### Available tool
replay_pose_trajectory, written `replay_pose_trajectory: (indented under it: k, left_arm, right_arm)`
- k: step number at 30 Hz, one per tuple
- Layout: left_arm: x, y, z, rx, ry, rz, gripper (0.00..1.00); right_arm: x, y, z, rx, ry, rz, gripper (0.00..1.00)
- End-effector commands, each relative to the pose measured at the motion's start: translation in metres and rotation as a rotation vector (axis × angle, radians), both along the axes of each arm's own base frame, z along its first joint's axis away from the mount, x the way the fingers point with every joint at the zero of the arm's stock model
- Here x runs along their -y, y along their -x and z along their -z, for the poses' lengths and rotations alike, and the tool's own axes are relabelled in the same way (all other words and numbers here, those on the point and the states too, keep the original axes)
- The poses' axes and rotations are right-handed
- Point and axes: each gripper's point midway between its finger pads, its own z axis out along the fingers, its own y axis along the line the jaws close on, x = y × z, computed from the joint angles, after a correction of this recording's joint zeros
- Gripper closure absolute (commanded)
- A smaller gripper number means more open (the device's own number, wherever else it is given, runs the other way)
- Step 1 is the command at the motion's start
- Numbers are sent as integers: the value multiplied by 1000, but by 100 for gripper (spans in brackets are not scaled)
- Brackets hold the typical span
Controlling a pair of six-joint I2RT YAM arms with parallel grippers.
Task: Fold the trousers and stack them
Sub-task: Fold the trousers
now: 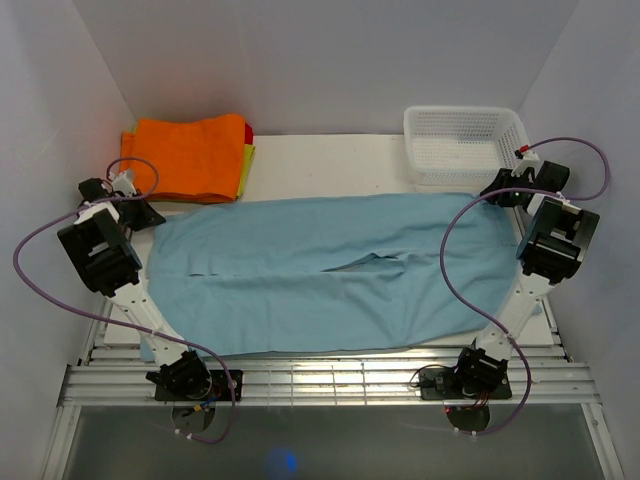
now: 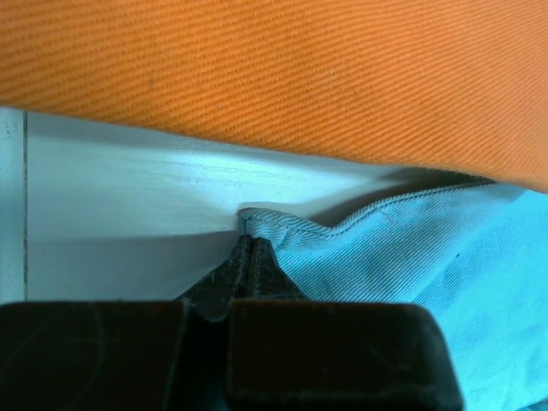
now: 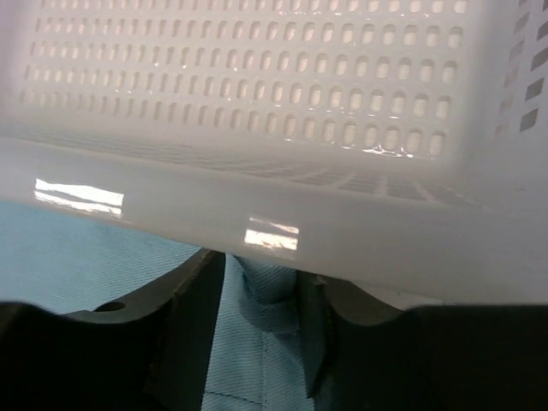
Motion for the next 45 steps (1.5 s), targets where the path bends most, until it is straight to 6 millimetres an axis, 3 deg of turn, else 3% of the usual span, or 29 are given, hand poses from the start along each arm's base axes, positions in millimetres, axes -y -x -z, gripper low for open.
replay_pose_trajectory:
  k: [1, 3, 4, 6, 12, 17, 19, 25, 31, 37, 45]
  left_arm:
    - [-5, 3, -1, -26, -4, -1, 100]
    - [-4, 1, -7, -12, -4, 7, 100]
    - [-3, 1, -11, -2, -5, 13, 100]
    - [-4, -1, -24, 24, -11, 16, 100]
    - [0, 2, -77, 146, -27, 61, 100]
    - [1, 6, -125, 281, -60, 88, 100]
    - [-1, 5, -146, 346, -79, 90, 100]
    - [-9, 2, -181, 459, -117, 111, 100]
    - [-26, 15, -233, 599, -147, 104, 100]
    - [-42, 23, -254, 645, -166, 91, 100]
    - [-51, -3, -287, 751, -100, 83, 100]
  right_arm:
    - [-13, -4, -16, 21, -66, -77, 59]
    - [-16, 3, -26, 17, -59, -94, 69]
    - [-16, 9, -27, 14, -65, -94, 79]
    - [-12, 15, -45, 30, -61, -84, 92]
    - [3, 41, -100, 103, -76, -72, 92]
    - [3, 62, -146, 176, -69, -110, 92]
    - [6, 67, -155, 199, -52, -117, 92]
    - [12, 76, -186, 255, -31, -136, 92]
    - [30, 87, -222, 314, -35, -133, 92]
    - [38, 91, -246, 356, -48, -132, 92]
    - [46, 78, -271, 423, -80, -95, 92]
